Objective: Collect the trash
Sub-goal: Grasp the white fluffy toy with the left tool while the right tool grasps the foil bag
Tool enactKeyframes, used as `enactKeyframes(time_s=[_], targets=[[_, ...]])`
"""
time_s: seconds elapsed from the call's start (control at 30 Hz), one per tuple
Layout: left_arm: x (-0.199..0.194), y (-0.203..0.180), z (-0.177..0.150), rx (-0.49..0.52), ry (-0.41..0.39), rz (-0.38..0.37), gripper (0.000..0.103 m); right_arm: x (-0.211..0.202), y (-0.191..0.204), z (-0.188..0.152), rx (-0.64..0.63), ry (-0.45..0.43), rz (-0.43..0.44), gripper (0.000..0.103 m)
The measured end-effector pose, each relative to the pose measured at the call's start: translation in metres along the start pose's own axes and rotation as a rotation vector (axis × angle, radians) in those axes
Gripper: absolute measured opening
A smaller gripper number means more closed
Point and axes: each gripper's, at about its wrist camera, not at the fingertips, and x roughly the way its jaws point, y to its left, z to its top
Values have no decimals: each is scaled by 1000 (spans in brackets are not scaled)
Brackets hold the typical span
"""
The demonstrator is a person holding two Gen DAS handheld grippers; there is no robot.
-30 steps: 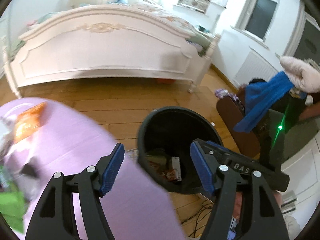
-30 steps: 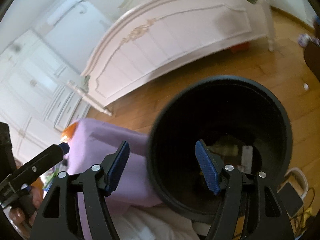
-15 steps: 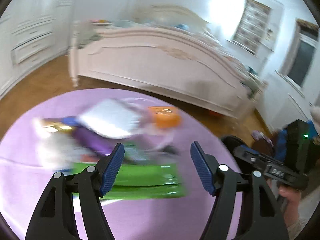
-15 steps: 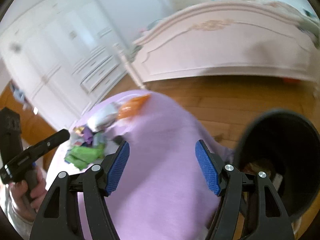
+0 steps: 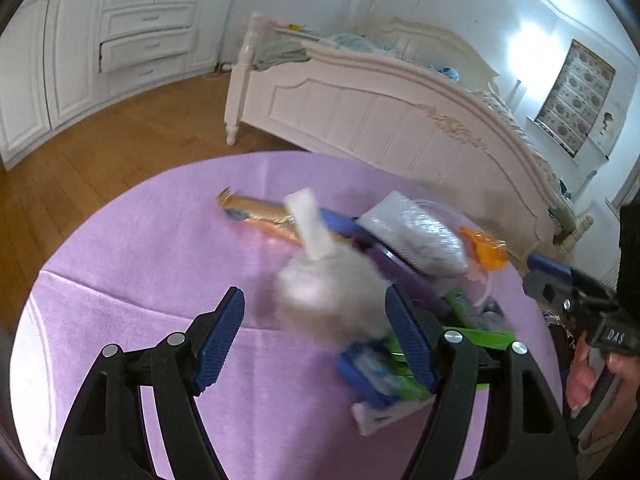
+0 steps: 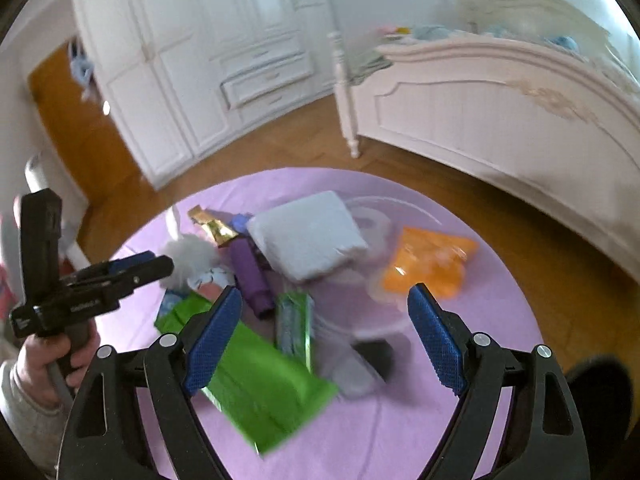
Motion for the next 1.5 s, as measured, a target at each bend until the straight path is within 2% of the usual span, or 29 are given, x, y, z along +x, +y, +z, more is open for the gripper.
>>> enactKeyframes(time_s=[0.17, 0.37, 0.47, 0.57, 0.63, 0.7, 0.87, 0.97, 1.13, 1.3, 1.5], targets=[[6, 8, 2, 1, 18, -38, 73, 42, 17, 24, -89, 77, -30, 84], [15, 8, 5, 15, 31, -87, 73, 94, 19, 44, -145, 187, -70, 84], [20, 9, 5, 4, 43, -114, 73, 112, 12, 44, -126, 242, -60, 84], [27, 7, 2, -2, 55, -132, 72, 119, 6, 43, -92, 251, -34, 84], [29, 6, 2, 3, 47, -138, 66, 119, 5, 41, -90, 247, -24, 76], [30, 5, 0, 9, 54, -162, 52, 116, 5, 40, -99, 235, -33, 68], [29, 5, -4, -3, 40, -175, 44, 103, 7, 39, -96, 198, -36, 55], [25, 8, -6, -22, 32, -183, 43, 94, 9, 37, -87, 174, -30, 49], [4, 11, -5, -39, -29, -175, 43, 60, 4, 33, -21, 82, 3, 48], [-29, 7, 1, -25, -102, -176, 43, 14, -4, 27, 84, -25, 91, 48], [-61, -14, 6, 15, -167, -182, 43, -36, -15, 5, 182, -138, 137, 48]])
